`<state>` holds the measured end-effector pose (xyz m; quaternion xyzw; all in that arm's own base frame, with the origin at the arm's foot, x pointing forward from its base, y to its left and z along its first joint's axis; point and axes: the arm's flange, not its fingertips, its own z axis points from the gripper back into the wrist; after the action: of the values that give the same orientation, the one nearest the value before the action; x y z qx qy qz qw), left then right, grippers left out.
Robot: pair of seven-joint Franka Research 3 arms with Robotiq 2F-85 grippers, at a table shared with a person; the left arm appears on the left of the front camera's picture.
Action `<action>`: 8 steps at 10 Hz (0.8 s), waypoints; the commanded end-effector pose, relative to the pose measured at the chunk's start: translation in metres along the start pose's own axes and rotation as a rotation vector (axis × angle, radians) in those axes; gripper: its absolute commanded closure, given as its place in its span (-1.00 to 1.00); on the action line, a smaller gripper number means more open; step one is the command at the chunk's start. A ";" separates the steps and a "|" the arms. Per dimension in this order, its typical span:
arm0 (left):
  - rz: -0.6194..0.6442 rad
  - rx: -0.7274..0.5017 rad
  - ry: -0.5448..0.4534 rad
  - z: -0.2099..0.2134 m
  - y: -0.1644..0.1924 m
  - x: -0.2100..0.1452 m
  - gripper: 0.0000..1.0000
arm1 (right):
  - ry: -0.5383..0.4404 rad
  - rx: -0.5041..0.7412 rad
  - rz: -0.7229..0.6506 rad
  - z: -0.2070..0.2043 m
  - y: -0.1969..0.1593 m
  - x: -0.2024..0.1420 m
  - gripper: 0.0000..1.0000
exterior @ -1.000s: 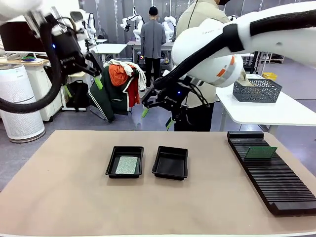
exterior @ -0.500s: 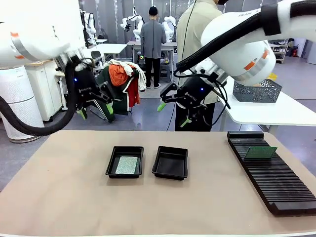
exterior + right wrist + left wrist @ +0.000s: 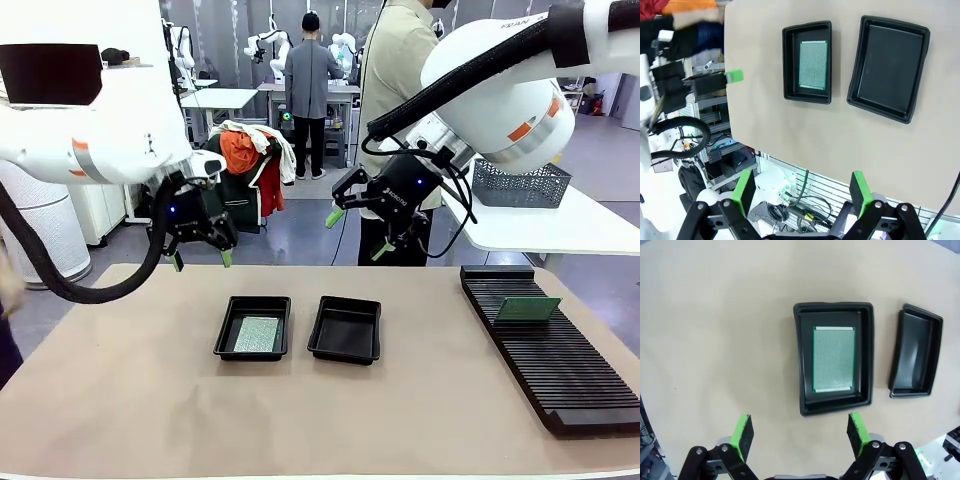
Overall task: Inspect and transfer BCBs to ESD trays.
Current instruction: Pick up the ESD tray and place it on the left side of the table.
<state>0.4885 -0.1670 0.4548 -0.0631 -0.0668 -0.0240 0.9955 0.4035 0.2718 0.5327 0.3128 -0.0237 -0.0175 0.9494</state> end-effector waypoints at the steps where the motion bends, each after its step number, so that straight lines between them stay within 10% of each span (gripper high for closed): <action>1: 0.011 0.043 -0.014 -0.028 -0.004 0.011 -1.00 | -0.003 -0.006 0.001 -0.002 0.001 0.004 -1.00; 8: -0.019 0.110 -0.022 -0.120 -0.009 0.026 -1.00 | -0.003 -0.006 0.001 -0.002 0.001 0.004 -1.00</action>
<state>0.5238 -0.1856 0.3461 -0.0263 -0.0680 -0.0376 0.9966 0.4042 0.2730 0.5328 0.3126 -0.0236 -0.0169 0.9494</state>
